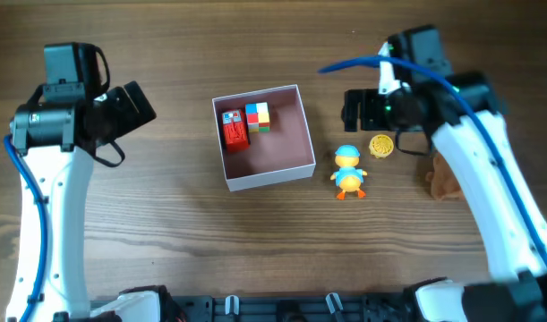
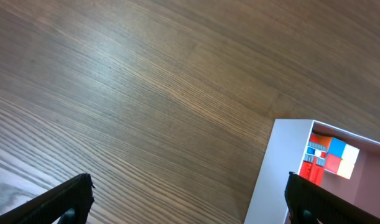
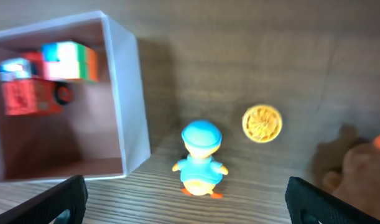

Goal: Pack container
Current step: 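Lower the right gripper onto the blue-capped duck and grasp it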

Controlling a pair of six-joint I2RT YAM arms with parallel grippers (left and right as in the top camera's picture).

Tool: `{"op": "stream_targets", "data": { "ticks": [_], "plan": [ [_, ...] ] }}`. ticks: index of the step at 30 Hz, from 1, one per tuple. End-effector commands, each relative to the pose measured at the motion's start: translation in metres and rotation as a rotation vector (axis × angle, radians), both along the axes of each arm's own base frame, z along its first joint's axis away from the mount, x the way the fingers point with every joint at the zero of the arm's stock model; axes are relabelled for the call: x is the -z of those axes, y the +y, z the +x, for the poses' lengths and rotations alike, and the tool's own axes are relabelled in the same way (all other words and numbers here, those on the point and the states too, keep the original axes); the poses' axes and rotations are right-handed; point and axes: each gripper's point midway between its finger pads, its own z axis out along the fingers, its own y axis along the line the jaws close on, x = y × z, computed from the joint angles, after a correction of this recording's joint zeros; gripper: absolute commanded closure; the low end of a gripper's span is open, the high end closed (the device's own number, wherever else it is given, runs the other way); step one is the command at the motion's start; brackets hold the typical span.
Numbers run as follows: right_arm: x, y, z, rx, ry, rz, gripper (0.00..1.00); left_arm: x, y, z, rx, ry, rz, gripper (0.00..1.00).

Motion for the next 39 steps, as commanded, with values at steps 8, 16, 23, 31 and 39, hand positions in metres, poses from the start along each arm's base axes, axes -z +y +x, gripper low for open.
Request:
{"op": "stream_targets", "data": {
  "ticks": [8,16,23,31,39],
  "plan": [
    [0.110,-0.001,-0.019,0.041,0.273,-0.050,0.00,0.012,-0.006,0.004,0.036,0.035,-0.033,0.00],
    [0.154,-0.006,-0.036,0.039,0.310,-0.062,0.00,0.012,-0.006,0.005,0.036,0.036,-0.034,0.00],
    [0.179,-0.007,-0.040,0.048,0.285,-0.053,0.00,0.012,-0.006,0.004,0.036,0.037,-0.034,0.00],
    [0.190,-0.008,-0.042,0.092,0.279,-0.041,0.07,0.012,-0.006,0.004,0.036,0.037,-0.034,0.00],
    [0.200,-0.010,-0.052,0.092,0.321,-0.054,0.38,0.012,-0.006,0.004,0.036,0.037,-0.033,0.00]
  ]
}}
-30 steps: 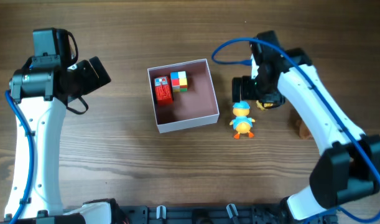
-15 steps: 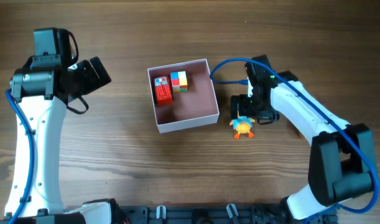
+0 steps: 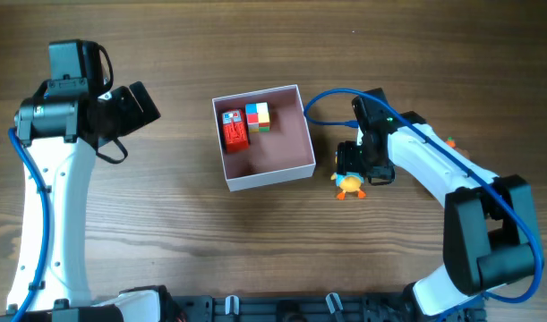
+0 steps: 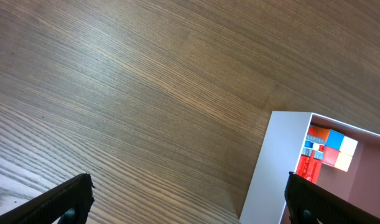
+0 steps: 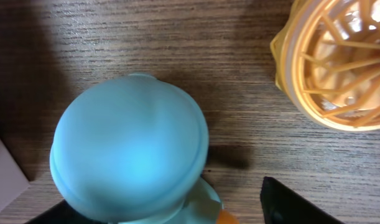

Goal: Pack container
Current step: 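Lower the right gripper onto the blue-capped duck and grasp it, then carry the duck into the box and release it, then lift away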

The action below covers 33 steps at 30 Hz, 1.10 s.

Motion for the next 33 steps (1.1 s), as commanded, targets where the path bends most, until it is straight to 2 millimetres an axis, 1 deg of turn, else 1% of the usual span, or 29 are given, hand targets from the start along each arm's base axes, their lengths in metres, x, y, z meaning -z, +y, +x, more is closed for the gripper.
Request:
{"op": "stream_targets", "data": {
  "ticks": [1,3,5,9,10,11,12,13,18,21,23,25,27,29,30,31,33],
  "plan": [
    [0.015,0.000,-0.012,0.003,0.054,-0.006,0.44,0.002,-0.001,0.001,0.016,0.006,-0.008,0.00],
    [0.015,-0.001,-0.012,0.003,0.056,-0.006,0.52,0.002,-0.001,0.001,0.016,0.006,-0.008,0.00],
    [0.015,-0.001,-0.013,0.003,0.059,-0.007,0.58,0.002,-0.001,0.001,0.016,0.006,-0.008,0.00],
    [0.015,-0.001,-0.013,0.002,0.060,-0.007,0.76,0.002,-0.001,0.001,0.016,0.006,-0.008,0.00],
    [0.015,-0.001,-0.013,0.001,0.061,-0.008,0.79,0.002,-0.001,0.001,0.016,0.006,-0.008,0.00],
    [0.015,-0.001,-0.014,0.001,0.062,-0.008,0.83,0.002,-0.001,0.001,0.016,0.006,-0.008,0.00],
    [0.015,-0.001,-0.014,0.001,0.063,-0.008,0.92,0.002,-0.001,0.001,0.016,0.006,-0.008,0.00],
    [0.015,-0.001,-0.014,0.001,0.064,-0.008,0.96,0.002,-0.001,0.001,0.016,0.006,-0.008,0.00],
    [0.013,0.000,-0.011,-0.034,0.049,-0.008,0.96,0.002,-0.001,0.001,0.016,0.006,-0.008,0.00],
    [0.003,0.002,-0.003,-0.057,0.026,-0.004,0.96,0.002,-0.001,0.001,0.016,0.006,-0.008,0.00],
    [-0.017,0.006,0.010,-0.084,-0.021,0.002,0.96,0.002,-0.001,0.001,0.016,0.006,-0.008,0.00],
    [-0.045,0.010,0.026,-0.117,-0.086,0.008,0.96,0.002,-0.001,0.001,0.016,0.006,-0.008,0.00],
    [-0.078,0.015,0.039,-0.158,-0.160,0.003,0.96,0.002,-0.001,0.001,0.016,0.006,-0.008,0.00],
    [-0.114,0.022,0.051,-0.204,-0.249,-0.012,0.96,0.002,-0.001,0.001,0.016,0.006,-0.008,0.00],
    [-0.136,0.028,0.057,-0.239,-0.304,-0.018,0.96,0.002,-0.001,0.001,0.016,0.006,-0.008,0.00],
    [-0.152,0.035,0.060,-0.263,-0.349,-0.020,0.96,0.002,-0.001,0.001,0.016,0.006,-0.008,0.00],
    [-0.178,0.050,0.062,-0.301,-0.424,-0.015,0.96,0.002,-0.001,0.001,0.016,0.004,-0.008,0.00]
  ]
}}
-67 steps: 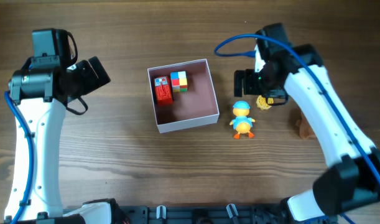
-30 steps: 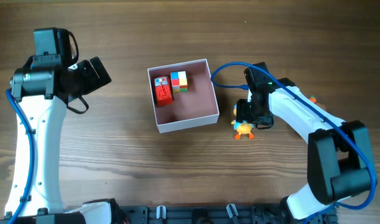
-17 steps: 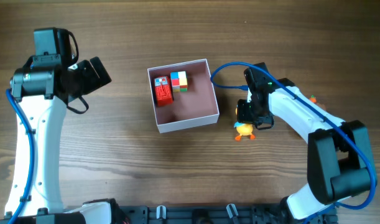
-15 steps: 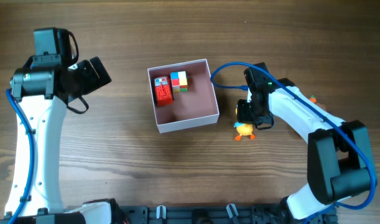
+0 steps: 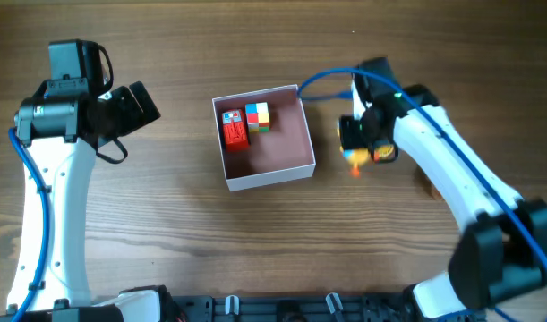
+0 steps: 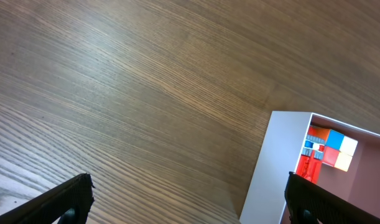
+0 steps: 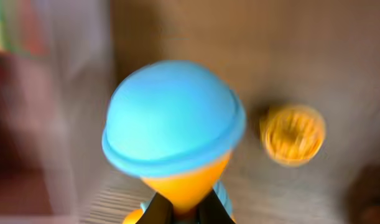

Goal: Pack container
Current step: 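Carry the duck into the box and release it, then lift away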

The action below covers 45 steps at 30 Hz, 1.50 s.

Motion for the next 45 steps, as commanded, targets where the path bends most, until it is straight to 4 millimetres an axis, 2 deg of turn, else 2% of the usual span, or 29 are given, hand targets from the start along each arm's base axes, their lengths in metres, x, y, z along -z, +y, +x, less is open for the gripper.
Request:
{"op": "stream_targets", "data": {
  "ticks": [1,4,7,9,12,16,22,30,36,37,39,41,42,43,45],
  "plan": [
    [-0.075,0.030,0.013,-0.120,-0.227,-0.006,0.96,0.002,-0.001,0.001,0.015,0.003,-0.008,0.00],
    [-0.093,0.060,0.013,-0.171,-0.290,0.032,0.96,0.002,-0.001,0.002,0.015,0.003,-0.008,0.00],
    [-0.097,0.088,0.017,-0.176,-0.336,0.084,0.96,0.002,-0.001,0.001,0.015,0.003,-0.008,0.00],
    [-0.095,0.104,0.025,-0.158,-0.358,0.124,0.96,0.002,-0.001,0.001,0.015,0.003,-0.008,0.00],
    [-0.086,0.115,0.037,-0.104,-0.359,0.162,0.95,0.002,-0.001,0.001,0.015,0.004,-0.008,0.00],
    [-0.056,0.122,0.047,-0.029,-0.300,0.176,0.96,0.002,-0.001,0.001,0.015,0.008,-0.008,0.00],
    [-0.005,0.127,0.046,-0.032,-0.183,0.135,0.96,0.002,-0.001,0.001,0.015,0.007,-0.008,0.00],
    [0.044,0.132,0.047,-0.018,-0.092,0.111,0.96,0.002,-0.001,0.001,0.015,0.007,-0.008,0.00],
    [0.053,0.137,0.052,-0.013,-0.093,0.124,0.94,0.002,-0.001,0.001,0.015,0.007,-0.008,0.00],
    [0.053,0.137,0.052,-0.014,-0.091,0.127,0.91,0.002,-0.001,0.001,0.015,0.007,-0.008,0.00],
    [0.053,0.138,0.052,-0.017,-0.089,0.129,0.69,0.002,-0.001,0.001,0.015,0.007,-0.008,0.00],
    [0.053,0.138,0.053,-0.021,-0.094,0.130,0.64,0.002,-0.001,0.001,0.015,0.008,-0.008,0.00],
    [0.053,0.139,0.053,-0.020,-0.095,0.131,0.57,0.003,-0.001,0.000,0.015,0.009,-0.008,0.00],
    [0.053,0.139,0.053,-0.020,-0.095,0.131,0.44,0.004,-0.001,0.000,0.015,0.011,-0.009,0.00],
    [0.053,0.139,0.053,-0.020,-0.095,0.131,0.43,0.007,-0.001,-0.001,0.015,0.020,-0.009,0.00]
  ]
}}
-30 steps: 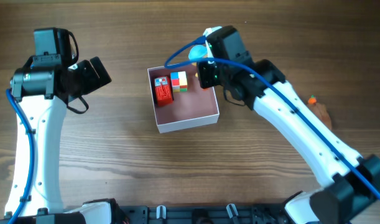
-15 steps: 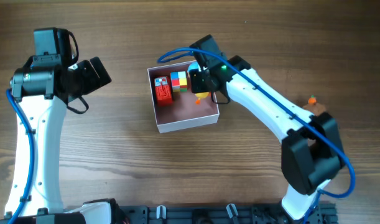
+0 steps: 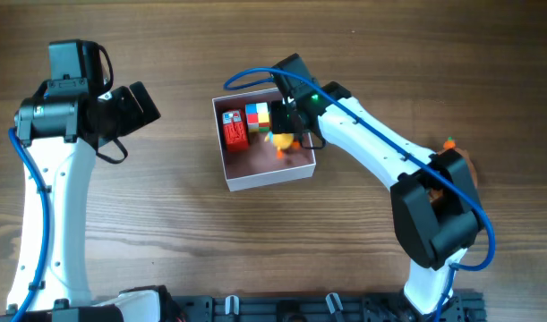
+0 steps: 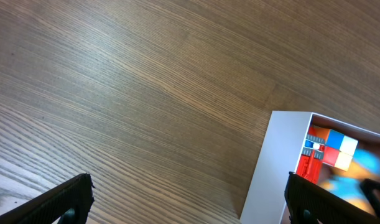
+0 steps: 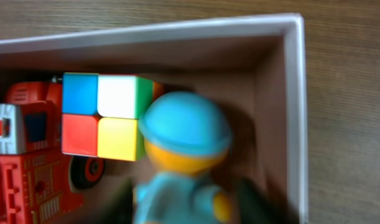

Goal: Pack container
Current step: 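Carry the duck into the box and release it, then lift away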

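Observation:
A white box (image 3: 255,182) with a brown floor stands mid-table. Inside lie a red toy vehicle (image 3: 235,130) and a colour cube (image 3: 257,116). The duck figure with a blue cap (image 5: 185,127) is in the box beside the cube (image 5: 109,115), close to the right wall (image 5: 292,124). My right gripper (image 5: 190,208) hovers over it, open, its blurred fingers wide on either side of the duck's body. From overhead the duck (image 3: 280,141) shows under that gripper (image 3: 289,121). My left gripper (image 4: 186,199) is open over bare wood, left of the box wall (image 4: 270,162).
A brown and orange thing (image 3: 461,159) peeks out from behind my right arm's elbow at the right. A blue cable loops over the box's far edge. Wood tabletop surrounds the box; the left arm (image 3: 76,116) stands far left.
My right gripper moved left from beside the box to over its inside. It was shut on the duck then; now the fingers are apart and the duck is lower, in the box.
The duck stood on the table right of the box, near a yellow disc, with my right gripper above. Then the gripper was down around the duck, then held it lifted. Now the duck is in the box beside the cube. The left arm stayed still.

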Controlling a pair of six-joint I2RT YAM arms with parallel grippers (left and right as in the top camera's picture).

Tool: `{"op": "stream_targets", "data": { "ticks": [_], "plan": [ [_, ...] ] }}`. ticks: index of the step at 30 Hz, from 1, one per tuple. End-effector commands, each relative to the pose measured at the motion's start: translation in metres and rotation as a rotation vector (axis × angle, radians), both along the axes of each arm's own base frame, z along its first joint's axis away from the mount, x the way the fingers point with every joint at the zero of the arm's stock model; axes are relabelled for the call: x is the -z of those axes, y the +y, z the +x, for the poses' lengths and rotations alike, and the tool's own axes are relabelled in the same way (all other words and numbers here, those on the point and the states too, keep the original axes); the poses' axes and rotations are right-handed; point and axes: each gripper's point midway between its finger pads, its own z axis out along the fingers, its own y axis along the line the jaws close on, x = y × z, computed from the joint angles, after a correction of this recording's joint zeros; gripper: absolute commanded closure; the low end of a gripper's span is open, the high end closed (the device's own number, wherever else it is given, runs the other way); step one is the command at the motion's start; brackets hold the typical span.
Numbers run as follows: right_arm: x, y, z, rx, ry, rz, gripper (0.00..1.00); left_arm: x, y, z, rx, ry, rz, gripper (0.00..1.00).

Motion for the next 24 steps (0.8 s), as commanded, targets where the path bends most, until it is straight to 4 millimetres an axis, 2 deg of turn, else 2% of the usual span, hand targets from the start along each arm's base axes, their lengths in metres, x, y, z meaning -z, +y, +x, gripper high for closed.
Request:
{"op": "stream_targets", "data": {
  "ticks": [1,8,11,13,15,18,20,22,24],
  "plan": [
    [-0.003,0.005,0.002,-0.004,-0.003,0.017,0.43,0.008,-0.001,-0.002,0.013,0.023,-0.011,0.00],
    [-0.002,0.007,-0.001,-0.016,0.011,0.031,0.41,0.013,-0.001,-0.002,0.013,0.029,-0.011,0.00],
    [-0.001,0.004,-0.006,-0.017,0.031,0.017,0.46,0.012,-0.001,-0.002,0.013,0.026,-0.011,0.00],
    [-0.007,0.004,-0.006,-0.044,0.016,0.012,0.46,0.012,-0.001,-0.002,0.013,0.027,-0.011,0.00],
    [-0.028,0.002,-0.004,-0.078,-0.034,0.004,0.45,0.012,-0.001,-0.002,0.013,0.027,-0.011,0.00],
    [-0.083,-0.014,0.001,-0.079,-0.143,-0.036,0.40,0.012,-0.001,-0.002,0.013,0.027,-0.011,0.00],
    [-0.118,-0.027,0.001,-0.070,-0.200,-0.053,0.31,0.012,-0.001,-0.002,0.013,0.027,-0.011,0.00],
    [-0.162,-0.055,-0.003,-0.015,-0.255,-0.074,0.23,0.012,-0.001,-0.002,0.013,0.028,-0.011,0.00],
    [-0.192,-0.089,-0.010,0.096,-0.270,-0.060,0.12,0.012,-0.001,-0.002,0.013,0.028,-0.011,0.00]
  ]
}}
